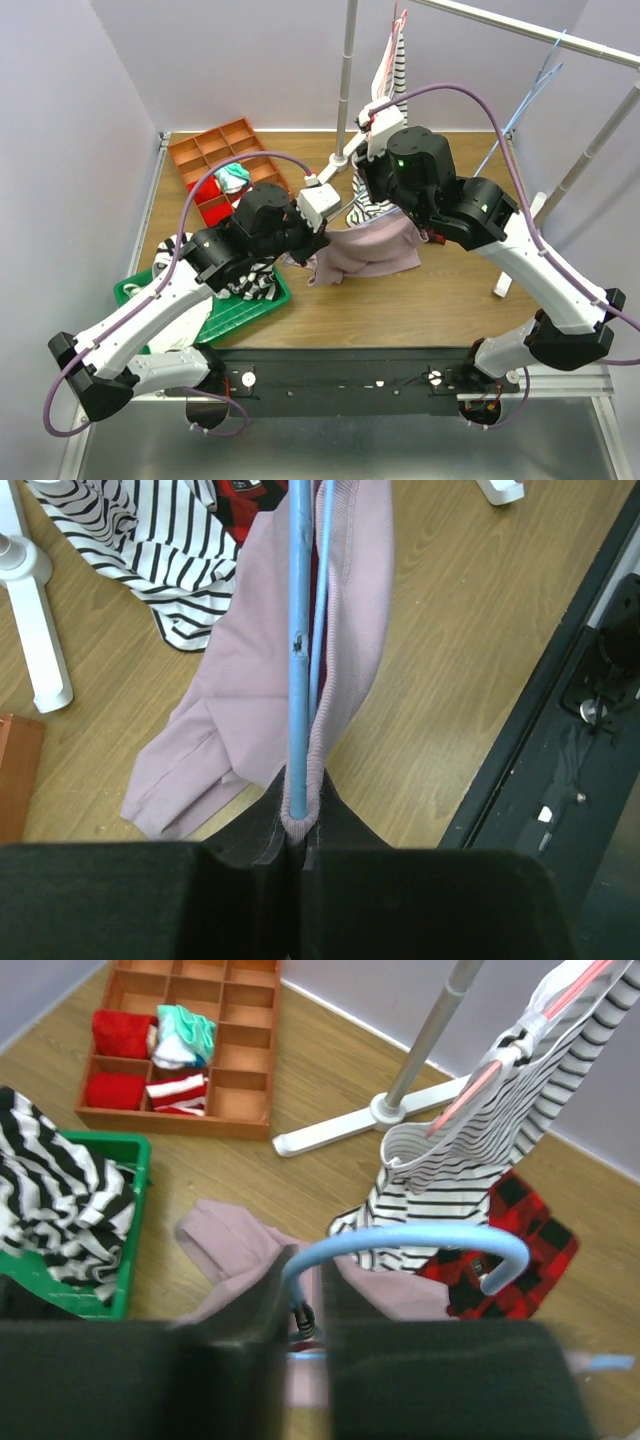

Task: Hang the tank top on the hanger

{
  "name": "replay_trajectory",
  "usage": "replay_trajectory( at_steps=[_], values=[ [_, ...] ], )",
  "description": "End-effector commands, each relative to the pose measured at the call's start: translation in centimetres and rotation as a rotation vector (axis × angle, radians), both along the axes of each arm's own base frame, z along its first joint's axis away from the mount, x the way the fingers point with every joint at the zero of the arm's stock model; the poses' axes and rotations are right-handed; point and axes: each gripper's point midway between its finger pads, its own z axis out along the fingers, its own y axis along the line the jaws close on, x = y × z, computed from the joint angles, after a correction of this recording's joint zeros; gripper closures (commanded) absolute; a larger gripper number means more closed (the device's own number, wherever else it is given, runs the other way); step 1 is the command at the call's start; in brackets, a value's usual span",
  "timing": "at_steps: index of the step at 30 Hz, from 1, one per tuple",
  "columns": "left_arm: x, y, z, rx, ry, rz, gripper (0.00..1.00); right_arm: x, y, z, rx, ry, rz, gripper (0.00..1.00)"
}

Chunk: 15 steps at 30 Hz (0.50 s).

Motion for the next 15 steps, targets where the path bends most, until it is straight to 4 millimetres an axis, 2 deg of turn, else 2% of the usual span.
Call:
replay_trajectory(
  at_steps=[1, 2, 3, 9, 10, 15],
  values=[
    [1.0, -0.1, 1.9, -0.089, -0.068, 0.097, 1.00, -0.4, -0.5, 1.3, 0.080, -0.031, -0.016, 0.56],
    [0.9, -0.4, 1.8, -0.092, -0.071, 0.096, 1.00, -0.5, -0.5, 0.7, 0.082, -0.021, -0.019, 0.47],
    [0.9, -0.4, 1.8, -0.092, -0.072, 0.101, 1.00, -0.5, -0.8, 0.7, 0.087, -0.025, -0.032, 0.33],
    [1.5, -1.0, 1.7, -0.106, -0.079, 0.142, 1.00, -1.0, -1.7, -0.1, 0.148, -0.023, -0.070, 0.02],
    [1.5, -1.2, 1.6, -0.112, -0.074, 0.143, 1.00, -1.1, -1.9, 0.5, 0.177, -0.033, -0.069, 0.00],
    [2.5, -1.5, 0.7, -0.093, -0.058, 0.198, 1.00, -2.5, -3.9, 1.1, 0.313, -0.034, -0.109, 0.00]
  ],
)
